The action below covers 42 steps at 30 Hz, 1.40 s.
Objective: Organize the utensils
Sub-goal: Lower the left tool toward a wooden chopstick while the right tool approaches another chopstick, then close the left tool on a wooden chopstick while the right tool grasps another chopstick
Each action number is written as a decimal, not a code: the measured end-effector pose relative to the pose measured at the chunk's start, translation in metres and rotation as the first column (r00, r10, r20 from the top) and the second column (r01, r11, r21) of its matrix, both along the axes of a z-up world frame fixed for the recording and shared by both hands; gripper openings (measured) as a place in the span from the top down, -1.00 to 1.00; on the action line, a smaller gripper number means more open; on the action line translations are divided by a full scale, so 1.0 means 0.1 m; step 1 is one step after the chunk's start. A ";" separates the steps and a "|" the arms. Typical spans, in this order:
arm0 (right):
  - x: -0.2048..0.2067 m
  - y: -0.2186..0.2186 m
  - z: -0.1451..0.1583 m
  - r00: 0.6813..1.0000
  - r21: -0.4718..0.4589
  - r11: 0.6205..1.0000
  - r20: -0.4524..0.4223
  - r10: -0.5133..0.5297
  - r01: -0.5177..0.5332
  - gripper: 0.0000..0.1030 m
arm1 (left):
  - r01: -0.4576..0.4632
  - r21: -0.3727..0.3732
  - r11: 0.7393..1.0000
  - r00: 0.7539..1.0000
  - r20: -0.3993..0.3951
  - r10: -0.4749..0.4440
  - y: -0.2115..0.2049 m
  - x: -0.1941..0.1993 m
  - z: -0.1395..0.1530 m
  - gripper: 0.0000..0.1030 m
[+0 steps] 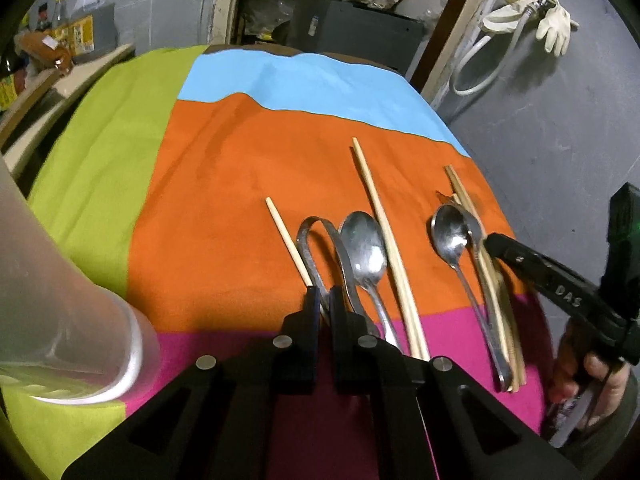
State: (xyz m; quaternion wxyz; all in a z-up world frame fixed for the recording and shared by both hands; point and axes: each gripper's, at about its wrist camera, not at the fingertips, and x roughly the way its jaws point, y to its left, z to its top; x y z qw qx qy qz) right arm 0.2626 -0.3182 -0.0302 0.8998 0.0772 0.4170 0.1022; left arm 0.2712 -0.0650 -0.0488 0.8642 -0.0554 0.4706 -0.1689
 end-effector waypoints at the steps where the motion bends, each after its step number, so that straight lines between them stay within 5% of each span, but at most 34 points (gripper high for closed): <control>1: 0.01 0.00 -0.01 1.000 0.004 1.000 -0.002 0.002 -0.002 0.73 | 0.006 -0.016 1.000 1.000 -0.006 -0.006 0.01 0.00 0.00 0.96; 7: -0.01 -0.03 -0.01 1.000 0.012 1.000 -0.002 -0.004 0.004 0.80 | 0.104 -0.053 0.993 0.994 0.018 -0.103 -0.10 -0.12 0.04 1.00; 15: -0.03 0.00 -0.01 1.000 -0.019 1.000 -0.006 0.007 -0.007 0.80 | 0.013 0.090 0.996 0.991 0.132 -0.025 -0.10 -0.21 0.14 1.00; 21: 0.05 0.05 -0.02 1.000 -0.059 0.998 -0.016 -0.001 0.000 0.80 | 0.003 0.045 0.999 1.000 0.028 -0.004 -0.06 0.00 0.01 1.00; 33: 0.21 0.05 -0.11 0.999 -0.061 0.998 -0.050 0.016 -0.019 0.80 | -0.033 0.064 0.997 0.999 -0.012 0.034 0.02 0.12 -0.03 1.00; 42: 0.21 0.02 -0.11 0.999 -0.041 0.999 -0.050 0.017 -0.019 0.80 | -0.025 -0.035 0.999 0.999 -0.047 0.023 0.08 0.15 -0.01 1.00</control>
